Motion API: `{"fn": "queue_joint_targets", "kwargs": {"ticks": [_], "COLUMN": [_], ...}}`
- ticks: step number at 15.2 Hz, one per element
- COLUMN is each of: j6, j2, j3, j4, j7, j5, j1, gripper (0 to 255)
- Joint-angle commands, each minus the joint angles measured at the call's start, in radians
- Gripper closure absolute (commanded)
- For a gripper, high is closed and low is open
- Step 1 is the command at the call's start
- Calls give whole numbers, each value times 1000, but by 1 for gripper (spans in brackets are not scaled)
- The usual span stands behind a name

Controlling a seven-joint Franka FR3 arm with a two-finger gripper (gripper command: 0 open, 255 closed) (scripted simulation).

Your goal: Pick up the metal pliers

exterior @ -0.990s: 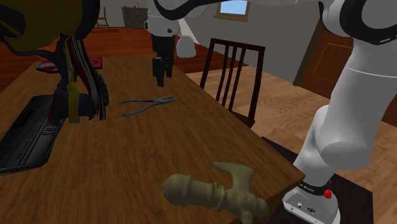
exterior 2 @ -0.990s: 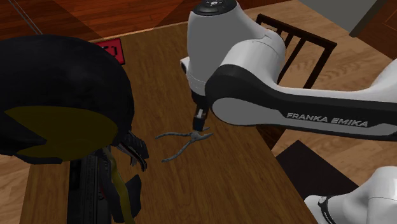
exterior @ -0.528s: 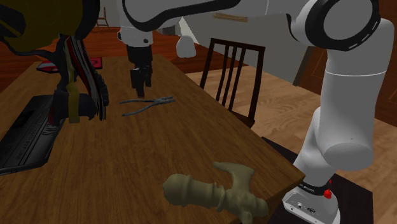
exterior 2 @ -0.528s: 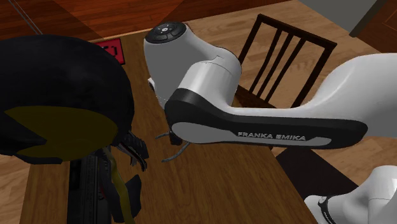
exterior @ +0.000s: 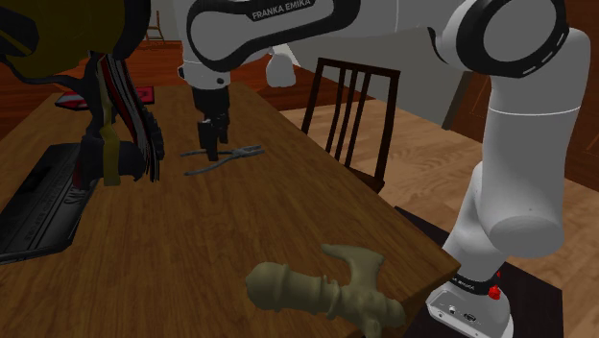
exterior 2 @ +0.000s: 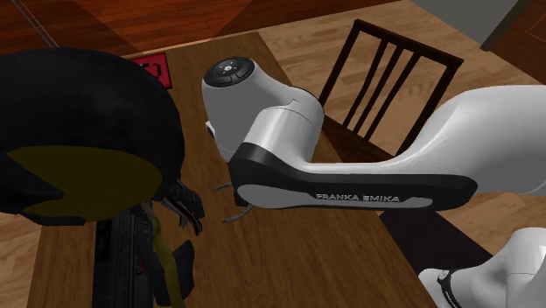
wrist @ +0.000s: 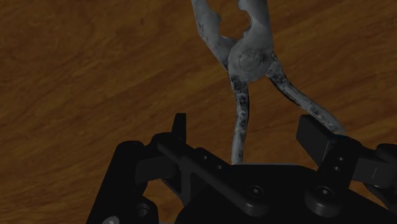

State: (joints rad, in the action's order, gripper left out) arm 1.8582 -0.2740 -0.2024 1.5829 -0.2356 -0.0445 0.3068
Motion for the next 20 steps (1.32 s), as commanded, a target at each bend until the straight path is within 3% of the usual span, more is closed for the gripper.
{"fn": "queue_joint_targets", "kwargs": {"ticks": [1,9,20], "j6": [6,22,-128], "j2": [0,7,2], "j3": [0,2,-2], "j4": [6,29,-127], "j7": [0,-5,-1], "j5": [0,2,1], "j1": [0,-4,3], "gripper": [255,255,255]}}
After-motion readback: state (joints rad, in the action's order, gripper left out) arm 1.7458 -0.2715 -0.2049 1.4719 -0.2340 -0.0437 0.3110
